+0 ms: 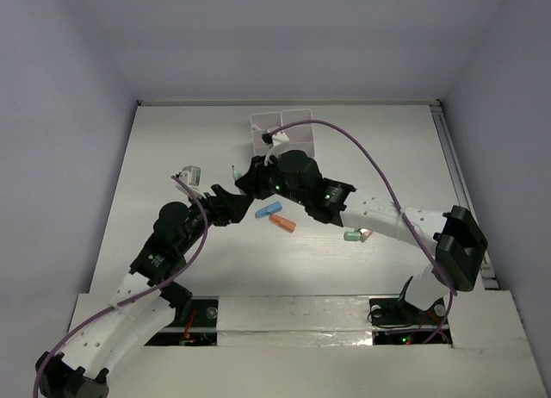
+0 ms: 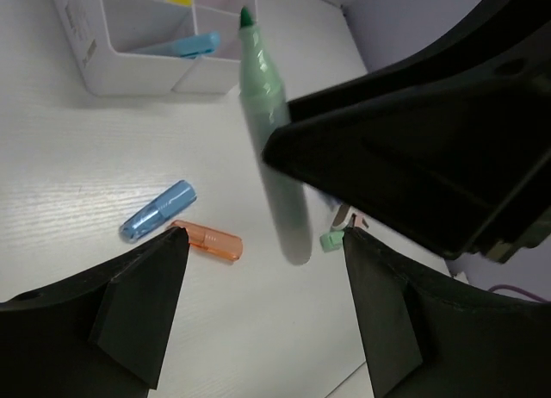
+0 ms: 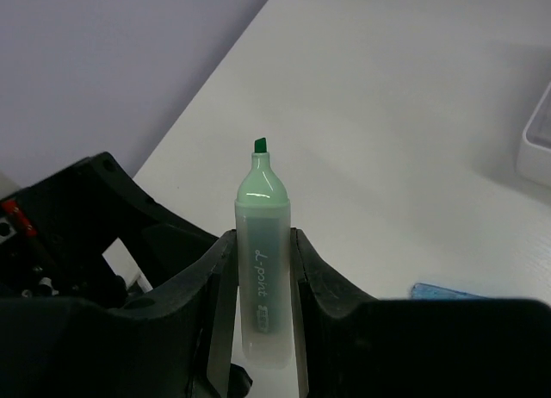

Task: Sort the stationery into containers
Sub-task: Pick up the pen from the center of the board, then close the pen cap on the pen.

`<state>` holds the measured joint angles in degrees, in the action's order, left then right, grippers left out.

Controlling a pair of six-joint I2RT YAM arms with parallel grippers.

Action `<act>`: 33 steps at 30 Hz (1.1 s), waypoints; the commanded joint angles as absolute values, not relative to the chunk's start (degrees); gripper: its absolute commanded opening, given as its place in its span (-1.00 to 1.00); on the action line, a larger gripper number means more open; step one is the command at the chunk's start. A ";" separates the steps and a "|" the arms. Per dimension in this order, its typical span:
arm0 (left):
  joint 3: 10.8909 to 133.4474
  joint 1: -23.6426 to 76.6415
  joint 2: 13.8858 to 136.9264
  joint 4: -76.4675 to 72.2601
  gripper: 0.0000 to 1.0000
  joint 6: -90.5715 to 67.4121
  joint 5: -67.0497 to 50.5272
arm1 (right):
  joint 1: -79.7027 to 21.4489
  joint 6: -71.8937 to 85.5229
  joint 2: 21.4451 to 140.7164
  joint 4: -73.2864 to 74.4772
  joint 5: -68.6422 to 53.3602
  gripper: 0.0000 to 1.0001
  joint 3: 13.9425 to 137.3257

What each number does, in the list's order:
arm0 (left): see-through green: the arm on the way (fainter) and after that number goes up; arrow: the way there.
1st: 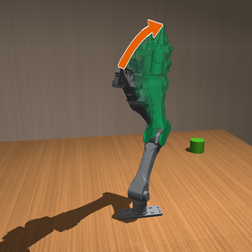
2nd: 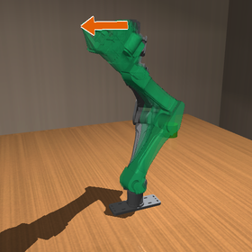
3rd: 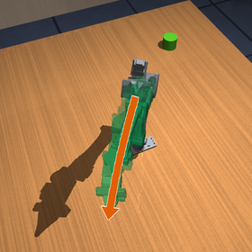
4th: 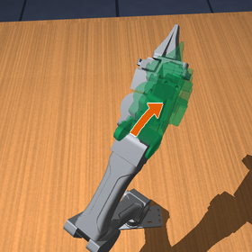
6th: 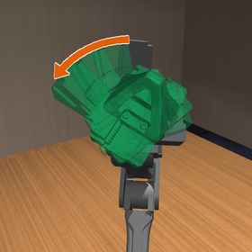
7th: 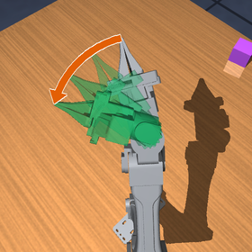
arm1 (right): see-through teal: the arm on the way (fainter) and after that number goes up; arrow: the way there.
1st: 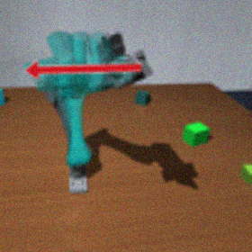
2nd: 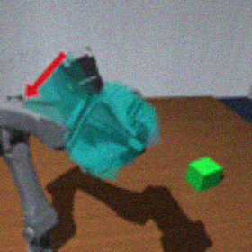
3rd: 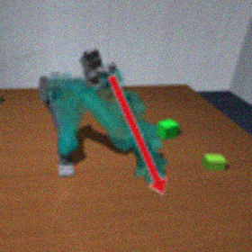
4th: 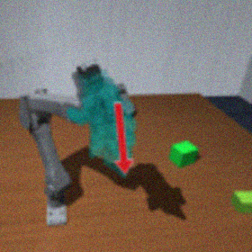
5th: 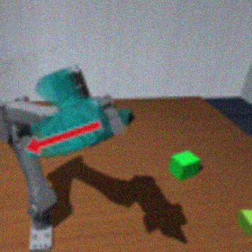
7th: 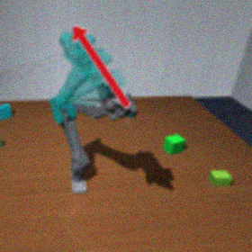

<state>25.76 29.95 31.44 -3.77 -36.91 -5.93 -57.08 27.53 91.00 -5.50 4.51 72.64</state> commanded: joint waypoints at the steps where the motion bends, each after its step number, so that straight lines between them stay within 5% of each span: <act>1: 26.89 30.15 32.17 -12.21 0.38 -36.91 -7.64 | -57.48 28.83 89.12 -9.58 2.99 -0.83 71.90; 22: 24.96 30.15 30.76 -18.46 -0.17 -37.09 -6.06 | -57.48 40.25 88.50 -19.60 -8.96 -0.84 66.89; 26: 25.14 30.15 30.67 -17.67 -0.40 -36.83 -5.54 | -57.48 41.13 89.21 -20.13 -9.93 -0.85 66.80; 29: 25.66 30.15 30.15 -16.00 -1.00 -36.65 -4.22 | -57.48 40.70 88.86 -19.43 -8.19 -0.85 66.19; 33: 26.19 30.15 28.92 -13.89 -1.00 -35.69 -3.87 | -57.48 39.03 87.11 -17.32 -3.79 -0.81 64.78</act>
<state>24.97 30.35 30.52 -11.09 -36.86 -5.78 -56.71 39.77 89.30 -18.22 -5.34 66.54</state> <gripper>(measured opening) 0.150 0.319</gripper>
